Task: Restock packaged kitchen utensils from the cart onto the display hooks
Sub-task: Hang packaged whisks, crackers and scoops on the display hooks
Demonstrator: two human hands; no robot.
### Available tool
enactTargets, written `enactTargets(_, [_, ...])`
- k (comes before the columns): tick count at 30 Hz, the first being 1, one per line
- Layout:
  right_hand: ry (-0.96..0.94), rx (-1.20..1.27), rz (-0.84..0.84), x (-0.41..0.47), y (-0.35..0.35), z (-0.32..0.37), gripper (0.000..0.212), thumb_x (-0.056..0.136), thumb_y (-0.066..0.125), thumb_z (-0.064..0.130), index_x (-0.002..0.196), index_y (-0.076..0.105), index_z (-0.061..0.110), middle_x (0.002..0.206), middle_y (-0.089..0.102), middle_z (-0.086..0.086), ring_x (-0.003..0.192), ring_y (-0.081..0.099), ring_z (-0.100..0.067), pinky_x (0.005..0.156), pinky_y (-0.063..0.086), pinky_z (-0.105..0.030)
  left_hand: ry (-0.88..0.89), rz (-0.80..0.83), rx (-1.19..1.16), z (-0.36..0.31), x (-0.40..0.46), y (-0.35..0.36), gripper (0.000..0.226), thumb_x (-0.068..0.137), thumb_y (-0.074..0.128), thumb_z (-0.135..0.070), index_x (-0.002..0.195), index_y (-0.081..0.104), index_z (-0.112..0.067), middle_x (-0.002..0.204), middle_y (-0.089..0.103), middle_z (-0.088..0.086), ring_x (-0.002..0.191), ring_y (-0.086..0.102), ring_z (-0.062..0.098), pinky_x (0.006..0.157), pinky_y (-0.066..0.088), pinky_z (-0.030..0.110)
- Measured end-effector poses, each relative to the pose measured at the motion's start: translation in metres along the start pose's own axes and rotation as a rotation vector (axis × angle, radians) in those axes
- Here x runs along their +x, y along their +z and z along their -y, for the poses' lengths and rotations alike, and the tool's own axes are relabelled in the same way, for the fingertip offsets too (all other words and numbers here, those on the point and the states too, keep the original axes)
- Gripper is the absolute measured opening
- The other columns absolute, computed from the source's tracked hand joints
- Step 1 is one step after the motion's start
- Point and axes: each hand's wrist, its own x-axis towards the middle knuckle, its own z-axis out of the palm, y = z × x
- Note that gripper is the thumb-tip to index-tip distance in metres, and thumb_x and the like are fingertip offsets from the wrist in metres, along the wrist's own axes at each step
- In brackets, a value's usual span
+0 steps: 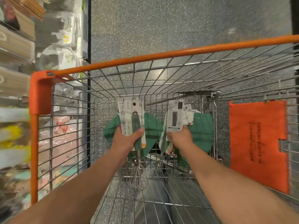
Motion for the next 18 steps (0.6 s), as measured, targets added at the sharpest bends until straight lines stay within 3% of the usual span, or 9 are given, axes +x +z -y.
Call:
enactTargets(3, [-0.006, 0.153, 0.078, -0.021, -0.018, -0.010, 0.039, 0.086, 0.080, 0.007, 0.120, 0.065, 0.018, 0.119, 0.073, -0.004, 0.102, 0.069, -0.022, 0.087, 0.060, -0.039, -0.011, -0.002, -0.020, -0.008, -0.017, -0.001, 0.091, 0.053, 0.091, -0.050, 0.131, 0.057, -0.018, 0.112, 0.076, 0.003, 0.100, 0.075, 0.025, 0.091, 0.061, 0.052])
enactTargets(6, [-0.012, 0.278, 0.183, -0.047, -0.040, -0.006, 0.031, 0.086, 0.081, 0.009, 0.111, 0.071, 0.024, 0.114, 0.077, -0.002, 0.108, 0.071, -0.027, 0.102, 0.054, -0.053, -0.009, 0.007, -0.008, -0.017, -0.033, -0.002, 0.062, 0.077, 0.089, -0.029, 0.128, 0.056, -0.015, 0.112, 0.074, 0.006, 0.097, 0.074, 0.023, 0.080, 0.063, 0.040])
enactTargets(9, [-0.037, 0.373, 0.335, -0.081, -0.066, 0.015, 0.030, 0.091, 0.076, 0.007, 0.119, 0.071, 0.015, 0.111, 0.078, -0.006, 0.104, 0.073, -0.029, 0.093, 0.059, -0.049, 0.033, 0.000, 0.003, -0.033, -0.054, -0.004, 0.061, 0.076, 0.091, -0.034, 0.125, 0.060, -0.015, 0.108, 0.075, 0.003, 0.094, 0.073, 0.018, 0.081, 0.061, 0.035])
enactTargets(12, [-0.115, 0.396, 0.499, -0.122, -0.087, 0.039, 0.031, 0.091, 0.072, 0.005, 0.120, 0.069, 0.013, 0.112, 0.078, -0.009, 0.094, 0.075, -0.024, 0.069, 0.059, -0.036, 0.081, -0.026, -0.008, -0.044, -0.078, -0.008, 0.101, 0.050, 0.094, -0.066, 0.133, 0.057, -0.022, 0.115, 0.074, -0.002, 0.104, 0.072, 0.021, 0.098, 0.057, 0.048])
enactTargets(13, [-0.151, 0.381, 0.537, -0.132, -0.091, 0.043, 0.032, 0.090, 0.071, 0.005, 0.121, 0.069, 0.013, 0.113, 0.078, -0.008, 0.094, 0.075, -0.023, 0.069, 0.058, -0.035, 0.093, -0.029, -0.014, -0.047, -0.086, -0.009, 0.098, 0.053, 0.095, -0.064, 0.134, 0.056, -0.023, 0.116, 0.073, -0.001, 0.107, 0.071, 0.022, 0.101, 0.056, 0.050])
enactTargets(16, [-0.228, 0.329, 0.596, -0.160, -0.096, 0.054, 0.038, 0.090, 0.069, 0.004, 0.127, 0.067, 0.013, 0.116, 0.077, -0.010, 0.095, 0.076, -0.024, 0.075, 0.060, -0.041, 0.115, -0.021, -0.096, -0.058, -0.121, -0.015, 0.059, 0.074, 0.090, -0.036, 0.122, 0.058, -0.027, 0.114, 0.072, -0.001, 0.108, 0.070, 0.025, 0.102, 0.054, 0.053])
enactTargets(18, [-0.280, 0.300, 0.627, -0.180, -0.098, 0.062, 0.036, 0.092, 0.068, 0.002, 0.127, 0.067, 0.012, 0.114, 0.078, -0.010, 0.093, 0.077, -0.024, 0.069, 0.061, -0.040, 0.152, -0.035, -0.150, -0.060, -0.144, -0.019, 0.050, 0.075, 0.089, -0.035, 0.115, 0.058, -0.030, 0.116, 0.073, 0.000, 0.110, 0.069, 0.025, 0.104, 0.053, 0.054])
